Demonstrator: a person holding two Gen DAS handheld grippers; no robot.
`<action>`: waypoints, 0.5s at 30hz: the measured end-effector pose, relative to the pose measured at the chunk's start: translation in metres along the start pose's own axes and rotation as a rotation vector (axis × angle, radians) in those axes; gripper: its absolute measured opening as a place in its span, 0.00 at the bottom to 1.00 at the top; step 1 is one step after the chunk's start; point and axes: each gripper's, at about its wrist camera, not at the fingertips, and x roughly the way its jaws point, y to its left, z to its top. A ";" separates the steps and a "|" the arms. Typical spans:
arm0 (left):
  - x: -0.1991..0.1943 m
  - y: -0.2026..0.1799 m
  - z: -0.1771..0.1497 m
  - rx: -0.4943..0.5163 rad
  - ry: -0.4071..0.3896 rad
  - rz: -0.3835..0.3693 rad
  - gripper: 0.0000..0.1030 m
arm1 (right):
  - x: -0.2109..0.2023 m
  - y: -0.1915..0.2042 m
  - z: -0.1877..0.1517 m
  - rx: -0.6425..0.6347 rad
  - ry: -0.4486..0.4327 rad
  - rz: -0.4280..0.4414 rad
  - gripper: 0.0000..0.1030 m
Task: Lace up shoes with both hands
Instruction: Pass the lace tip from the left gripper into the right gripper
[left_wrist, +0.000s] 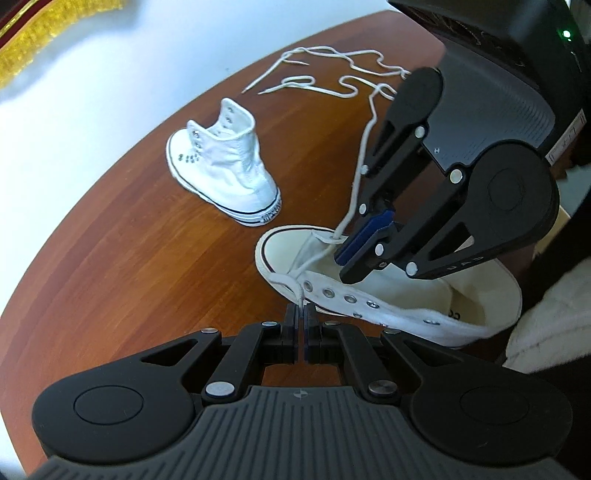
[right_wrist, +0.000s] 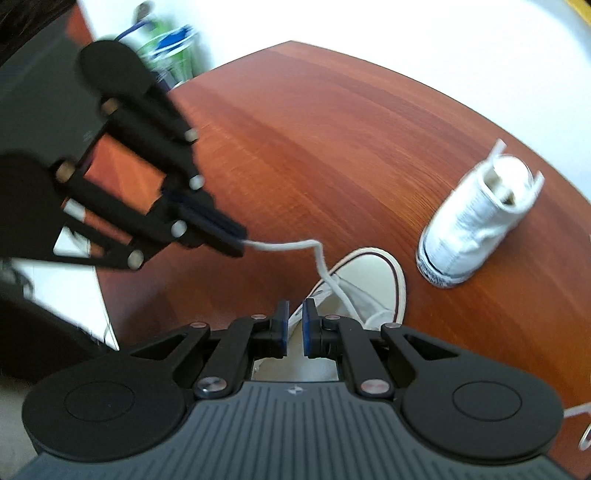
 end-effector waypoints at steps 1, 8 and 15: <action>0.000 -0.001 0.000 0.020 0.005 -0.008 0.02 | 0.000 0.002 0.000 -0.042 0.003 0.000 0.09; 0.006 -0.004 0.001 0.088 0.022 -0.026 0.02 | -0.002 0.013 0.001 -0.313 0.005 0.001 0.09; 0.009 -0.008 0.003 0.110 0.025 -0.042 0.02 | -0.001 0.017 0.002 -0.404 -0.009 -0.005 0.09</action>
